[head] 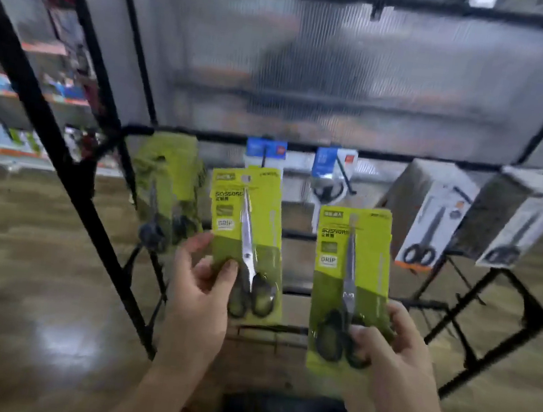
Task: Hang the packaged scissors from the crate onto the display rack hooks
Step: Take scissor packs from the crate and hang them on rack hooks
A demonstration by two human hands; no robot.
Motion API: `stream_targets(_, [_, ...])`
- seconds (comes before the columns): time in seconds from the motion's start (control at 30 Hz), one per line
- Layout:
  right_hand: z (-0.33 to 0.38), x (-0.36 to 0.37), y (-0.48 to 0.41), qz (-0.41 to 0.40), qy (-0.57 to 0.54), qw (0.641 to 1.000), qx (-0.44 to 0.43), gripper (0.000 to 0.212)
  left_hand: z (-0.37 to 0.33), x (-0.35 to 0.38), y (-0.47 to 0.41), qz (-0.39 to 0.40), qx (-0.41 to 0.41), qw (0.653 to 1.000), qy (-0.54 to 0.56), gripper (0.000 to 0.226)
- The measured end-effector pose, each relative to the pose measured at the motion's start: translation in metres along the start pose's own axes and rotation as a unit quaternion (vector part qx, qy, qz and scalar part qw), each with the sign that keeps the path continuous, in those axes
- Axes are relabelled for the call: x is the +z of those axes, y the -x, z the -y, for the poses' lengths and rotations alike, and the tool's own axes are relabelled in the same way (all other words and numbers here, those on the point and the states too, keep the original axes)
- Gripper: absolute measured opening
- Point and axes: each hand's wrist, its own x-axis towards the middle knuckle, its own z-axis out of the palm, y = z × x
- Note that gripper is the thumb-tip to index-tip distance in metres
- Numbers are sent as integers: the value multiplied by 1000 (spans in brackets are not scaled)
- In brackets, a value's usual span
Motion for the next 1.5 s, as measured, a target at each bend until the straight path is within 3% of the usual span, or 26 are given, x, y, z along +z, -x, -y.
stream_targets(0.33, [44, 44, 31, -12, -4, 998, -55, 20, -63, -47, 4, 75, 70, 995, -16, 37])
stream_targets(0.57, [44, 38, 15, 31, 26, 998, -49, 16, -50, -39, 3, 22, 29, 999, -21, 21])
stream_targets(0.73, [39, 34, -5, 62, 33, 997, -35, 20, -41, -35, 1, -6, 5, 999, -46, 22])
stream_targets(0.9, [29, 38, -22, 125, 21, 991, -49, 13, -35, -59, -11, -66, -32, 995, -73, 20])
stream_targets(1.13, [4, 72, -26, 188, 27, 981, -38, 22, -13, -101, -15, -111, -66, 984, -121, 20])
stream_targets(1.27, [2, 105, -28, 198, 14, 980, -32, 6, -7, -119, -42, -87, -68, 989, -102, 18])
stream_targets(1.37, [-5, 127, -30, 175, 12, 984, -33, 20, -5, -128, -67, -67, -75, 992, -74, 18])
stream_targets(1.43, [-7, 144, -30, 172, 22, 984, -42, 9, 0, -133, -86, -59, -79, 993, -70, 18])
stream_targets(1.5, [-16, 157, -33, 159, 65, 983, -64, 18, 5, -138, -104, -49, -82, 994, -61, 19])
